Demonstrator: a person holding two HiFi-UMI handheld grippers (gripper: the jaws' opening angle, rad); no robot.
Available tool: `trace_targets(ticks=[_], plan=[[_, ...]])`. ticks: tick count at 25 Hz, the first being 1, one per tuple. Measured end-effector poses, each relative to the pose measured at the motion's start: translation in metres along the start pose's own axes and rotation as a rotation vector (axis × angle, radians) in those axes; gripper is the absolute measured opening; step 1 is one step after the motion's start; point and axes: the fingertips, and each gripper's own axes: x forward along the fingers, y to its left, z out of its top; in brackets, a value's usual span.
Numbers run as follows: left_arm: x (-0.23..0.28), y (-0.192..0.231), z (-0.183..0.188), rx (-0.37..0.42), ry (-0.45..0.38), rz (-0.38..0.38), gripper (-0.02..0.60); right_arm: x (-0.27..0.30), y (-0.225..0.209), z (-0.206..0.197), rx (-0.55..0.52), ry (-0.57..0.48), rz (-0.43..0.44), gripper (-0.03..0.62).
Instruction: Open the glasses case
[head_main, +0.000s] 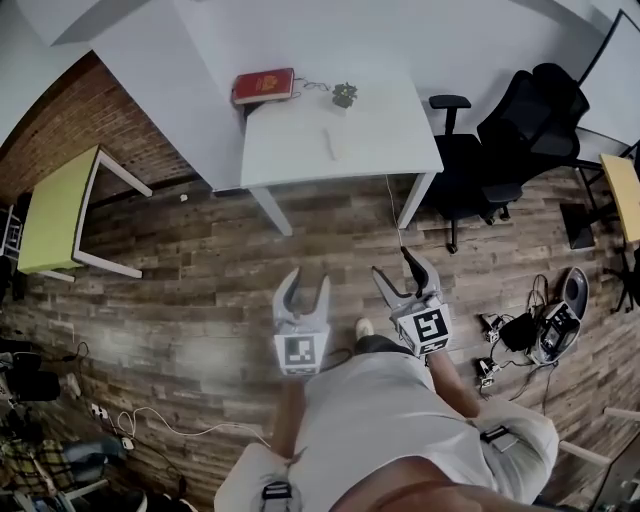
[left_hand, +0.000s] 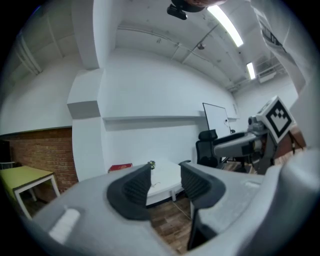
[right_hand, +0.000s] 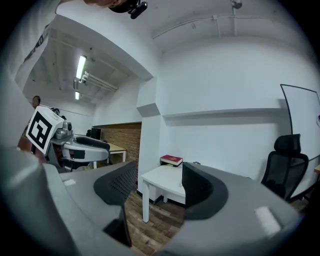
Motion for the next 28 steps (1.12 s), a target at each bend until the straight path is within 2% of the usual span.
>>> trace_targets(ticks=[6,16,19,21,25,28], plan=[[0.04,0.001,0.001,-0.036,0.041,0.035,0.179,0.018,-0.04,-0.002,0.025,0.003,0.009,0.278],[0.083,-0.009,-0.001,-0.01,0.06,0.043,0.178,0.039,-0.083,-0.015,0.038,0.02,0.037,0.278],[0.092,-0.008,0.003,-0.021,0.037,0.05,0.178,0.044,-0.091,-0.019,0.049,0.024,0.036,0.278],[0.097,-0.006,0.003,-0.041,0.05,0.059,0.179,0.05,-0.095,-0.019,0.04,0.019,0.04,0.278],[0.112,0.004,0.005,0.0,0.021,0.058,0.181,0.065,-0.103,-0.018,0.038,0.022,0.039,0.278],[0.125,0.013,0.003,-0.016,0.018,0.058,0.18,0.078,-0.108,-0.017,0.032,0.025,0.032,0.278]])
